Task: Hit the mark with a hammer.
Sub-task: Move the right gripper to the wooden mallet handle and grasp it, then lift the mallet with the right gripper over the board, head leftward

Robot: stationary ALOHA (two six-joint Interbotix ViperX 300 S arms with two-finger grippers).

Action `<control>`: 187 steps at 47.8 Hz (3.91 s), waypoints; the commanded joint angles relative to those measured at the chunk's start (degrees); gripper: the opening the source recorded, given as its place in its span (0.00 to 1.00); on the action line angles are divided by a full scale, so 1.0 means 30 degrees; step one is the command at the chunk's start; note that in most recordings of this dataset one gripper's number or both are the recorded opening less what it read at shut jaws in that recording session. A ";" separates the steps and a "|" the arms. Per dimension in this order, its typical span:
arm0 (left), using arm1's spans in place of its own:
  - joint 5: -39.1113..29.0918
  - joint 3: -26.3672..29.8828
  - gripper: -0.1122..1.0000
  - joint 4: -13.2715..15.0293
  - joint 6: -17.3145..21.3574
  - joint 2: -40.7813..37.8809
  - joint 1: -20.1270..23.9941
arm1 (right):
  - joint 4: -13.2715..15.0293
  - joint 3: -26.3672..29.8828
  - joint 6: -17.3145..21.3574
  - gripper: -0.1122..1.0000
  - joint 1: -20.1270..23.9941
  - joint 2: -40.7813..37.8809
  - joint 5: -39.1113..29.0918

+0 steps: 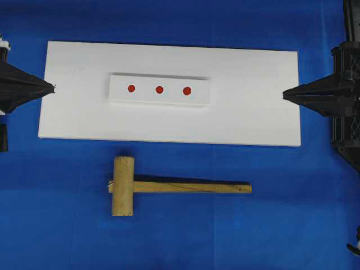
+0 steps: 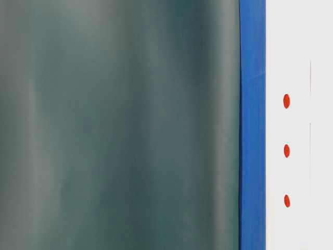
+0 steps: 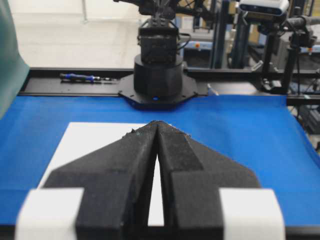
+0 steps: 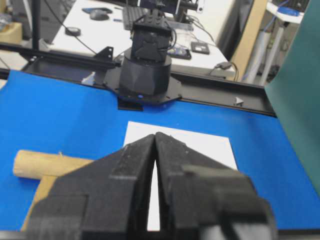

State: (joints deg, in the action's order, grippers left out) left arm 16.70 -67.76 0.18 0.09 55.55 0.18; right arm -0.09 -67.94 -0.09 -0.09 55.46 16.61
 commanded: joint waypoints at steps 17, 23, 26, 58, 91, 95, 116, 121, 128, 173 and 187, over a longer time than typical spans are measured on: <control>-0.0264 0.0322 0.10 0.0000 -0.0117 -0.0322 -0.0146 | -0.0059 0.2725 0.1055 0.05 0.2930 -0.3633 -0.0674; -0.0322 0.0264 0.10 0.0000 -0.0117 -0.0322 -0.0146 | -0.0059 0.3867 0.1436 0.05 0.3604 -0.6006 -0.0820; -0.0322 0.0264 0.10 0.0000 -0.0117 -0.0322 -0.0146 | -0.0117 0.4336 0.1699 0.08 0.3779 -0.7207 -0.0850; -0.0352 -0.0146 0.10 0.0088 -0.0176 -0.0352 -0.0146 | -0.2842 0.8496 0.3721 0.92 0.4951 -1.8750 0.0146; -0.0352 -0.0762 0.10 0.0117 -0.0469 -0.0322 -0.0146 | -0.5508 1.0078 0.3662 0.91 0.5771 -2.4844 0.3252; -0.0322 -0.0762 0.10 0.0088 -0.0498 -0.0322 -0.0146 | -0.5508 1.0107 0.3516 0.87 0.5771 -2.4873 0.3281; -0.0352 -0.0762 0.10 0.0117 -0.0498 -0.0322 -0.0146 | -0.5508 1.0313 0.3340 0.19 0.5771 -2.4727 0.3984; -0.0322 -0.0732 0.10 0.0117 -0.0469 -0.0293 -0.0146 | -0.5479 1.0283 0.3340 0.19 0.5771 -2.3994 0.4014; -0.0322 -0.0732 0.10 0.0117 -0.0498 -0.0205 -0.0146 | -0.5508 0.9961 0.3281 0.19 0.5742 -2.2295 0.3604; -0.0352 -0.0762 0.10 0.0088 -0.0762 -0.0322 -0.0146 | -0.5215 0.9492 0.0322 0.19 0.1816 -1.5938 -0.0586; -0.0352 -0.0732 0.10 0.0088 -0.0762 -0.0293 -0.0146 | -0.5156 0.9521 -0.1289 0.19 -0.1084 -1.5820 -0.0996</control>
State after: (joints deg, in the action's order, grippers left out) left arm 15.29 -70.66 0.44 -2.11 55.11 -0.09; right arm -15.73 -40.52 -3.34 -2.29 5.80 13.27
